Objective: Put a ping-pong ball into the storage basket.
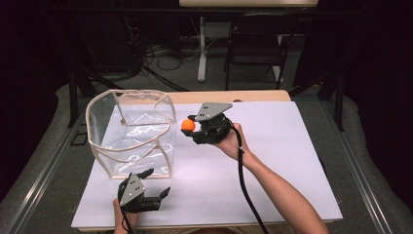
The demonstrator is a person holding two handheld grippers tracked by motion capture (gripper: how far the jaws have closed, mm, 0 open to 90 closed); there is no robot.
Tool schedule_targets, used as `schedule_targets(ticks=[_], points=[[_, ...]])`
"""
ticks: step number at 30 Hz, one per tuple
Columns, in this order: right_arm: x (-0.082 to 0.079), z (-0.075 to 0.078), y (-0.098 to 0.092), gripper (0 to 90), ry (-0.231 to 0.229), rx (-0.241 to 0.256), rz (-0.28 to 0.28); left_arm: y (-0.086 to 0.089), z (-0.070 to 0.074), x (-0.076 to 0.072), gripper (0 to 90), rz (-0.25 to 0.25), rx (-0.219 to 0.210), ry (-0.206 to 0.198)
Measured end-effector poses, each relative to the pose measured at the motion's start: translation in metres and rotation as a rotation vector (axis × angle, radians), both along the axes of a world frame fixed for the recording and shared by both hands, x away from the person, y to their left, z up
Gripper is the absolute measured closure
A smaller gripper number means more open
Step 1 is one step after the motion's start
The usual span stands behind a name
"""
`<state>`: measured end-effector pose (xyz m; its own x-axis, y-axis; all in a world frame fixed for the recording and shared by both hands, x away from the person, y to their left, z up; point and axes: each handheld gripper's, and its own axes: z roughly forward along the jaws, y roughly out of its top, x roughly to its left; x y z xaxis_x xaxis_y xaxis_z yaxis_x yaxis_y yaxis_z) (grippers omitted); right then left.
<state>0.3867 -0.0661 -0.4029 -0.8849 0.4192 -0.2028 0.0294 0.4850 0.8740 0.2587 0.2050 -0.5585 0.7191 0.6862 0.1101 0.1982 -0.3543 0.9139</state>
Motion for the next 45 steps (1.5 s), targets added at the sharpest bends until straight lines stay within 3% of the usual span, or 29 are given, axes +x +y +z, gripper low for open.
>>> schedule_targets(ticks=[45], points=[[0.015,0.029,0.026,50.5,-0.048,-0.024,0.003,0.0,0.0,0.0,15.9,0.002,0.0,0.0]])
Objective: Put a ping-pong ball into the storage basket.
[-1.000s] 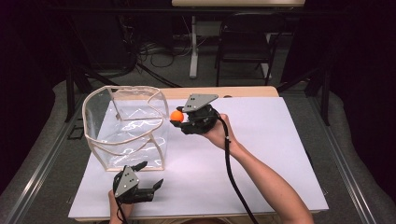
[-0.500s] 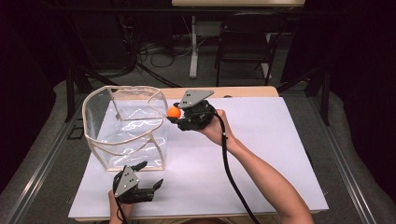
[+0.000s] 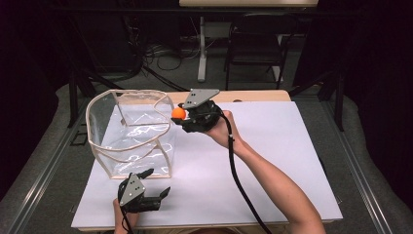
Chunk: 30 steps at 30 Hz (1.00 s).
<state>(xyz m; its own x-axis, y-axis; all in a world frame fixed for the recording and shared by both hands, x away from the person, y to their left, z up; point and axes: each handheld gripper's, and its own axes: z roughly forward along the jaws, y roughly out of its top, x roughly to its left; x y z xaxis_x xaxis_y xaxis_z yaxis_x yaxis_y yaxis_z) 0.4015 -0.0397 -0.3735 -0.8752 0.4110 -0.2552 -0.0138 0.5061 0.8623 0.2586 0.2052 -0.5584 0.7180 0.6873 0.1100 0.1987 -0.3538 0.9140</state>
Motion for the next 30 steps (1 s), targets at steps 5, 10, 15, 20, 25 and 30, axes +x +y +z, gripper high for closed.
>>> schedule_targets(ticks=[5,10,15,20,25,30], points=[[0.002,0.002,0.003,50.5,-0.003,-0.002,0.0,0.0,0.0,0.0,15.9,-0.001,-0.002,-0.001],[0.004,0.003,0.005,50.5,-0.004,0.0,-0.003,0.0,0.0,0.0,15.9,-0.001,-0.003,-0.002],[0.008,0.005,0.006,50.5,-0.001,0.004,-0.007,0.0,0.0,0.0,15.9,-0.002,-0.002,0.0],[0.011,0.007,0.007,50.5,0.003,0.009,-0.009,0.0,0.0,0.0,15.9,-0.001,-0.004,0.0],[0.013,0.009,0.01,50.5,-0.001,0.007,-0.008,0.0,0.0,0.0,15.9,0.0,-0.004,-0.001],[0.015,0.012,0.014,50.5,-0.002,0.007,-0.008,0.001,0.0,0.0,15.9,0.002,-0.004,-0.002]])
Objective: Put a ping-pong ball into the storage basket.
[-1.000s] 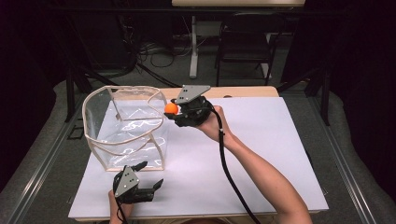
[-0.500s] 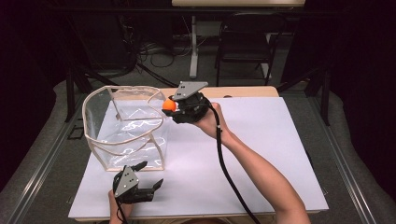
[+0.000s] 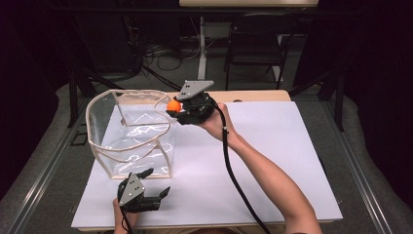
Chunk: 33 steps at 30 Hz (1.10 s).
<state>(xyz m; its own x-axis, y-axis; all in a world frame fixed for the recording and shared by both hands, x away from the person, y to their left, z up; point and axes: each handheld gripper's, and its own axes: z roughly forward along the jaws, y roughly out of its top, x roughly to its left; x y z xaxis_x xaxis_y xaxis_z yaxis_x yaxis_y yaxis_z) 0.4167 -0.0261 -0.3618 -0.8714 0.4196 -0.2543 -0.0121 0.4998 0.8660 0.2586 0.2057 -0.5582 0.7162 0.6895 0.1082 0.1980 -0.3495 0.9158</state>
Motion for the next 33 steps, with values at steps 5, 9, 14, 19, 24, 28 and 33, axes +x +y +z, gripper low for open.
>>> schedule_targets(ticks=[5,9,14,19,24,28,33], points=[[0.002,0.001,0.003,50.5,-0.002,0.0,0.001,0.0,0.0,0.0,15.9,0.0,0.0,0.0],[0.003,0.004,0.005,50.5,-0.003,0.004,0.0,0.0,0.0,0.0,15.9,0.0,0.0,0.0],[0.004,0.006,0.008,50.5,-0.007,0.009,0.001,0.0,0.0,0.0,15.9,-0.001,0.0,0.0],[0.005,0.007,0.01,50.5,-0.007,0.01,0.003,0.0,0.0,0.0,15.9,-0.001,-0.001,-0.001],[0.005,0.007,0.014,50.5,-0.013,0.006,0.003,0.001,0.0,0.0,15.9,0.0,-0.002,-0.002],[0.005,0.007,0.017,50.5,-0.015,0.007,0.007,0.0,0.0,0.0,15.9,-0.002,-0.001,-0.001],[0.006,0.008,0.021,50.5,-0.02,0.002,0.01,0.001,0.0,0.0,15.9,-0.001,0.0,-0.002]])
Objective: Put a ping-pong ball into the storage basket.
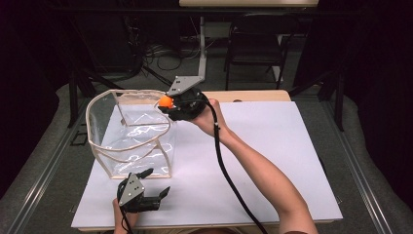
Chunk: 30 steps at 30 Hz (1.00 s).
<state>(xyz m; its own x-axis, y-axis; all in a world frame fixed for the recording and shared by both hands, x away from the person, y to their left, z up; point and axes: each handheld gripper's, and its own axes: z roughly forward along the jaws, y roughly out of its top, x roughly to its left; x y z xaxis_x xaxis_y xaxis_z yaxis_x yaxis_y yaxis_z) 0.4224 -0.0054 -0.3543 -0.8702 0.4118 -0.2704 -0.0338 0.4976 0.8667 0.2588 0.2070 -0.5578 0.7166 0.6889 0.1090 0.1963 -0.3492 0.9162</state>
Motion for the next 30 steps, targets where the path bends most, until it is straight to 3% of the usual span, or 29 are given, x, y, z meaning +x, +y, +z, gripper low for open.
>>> schedule_targets(ticks=[30], points=[[-0.003,-0.004,0.024,50.5,-0.001,-0.02,0.03,0.0,0.0,0.0,15.9,-0.001,-0.002,0.0]])
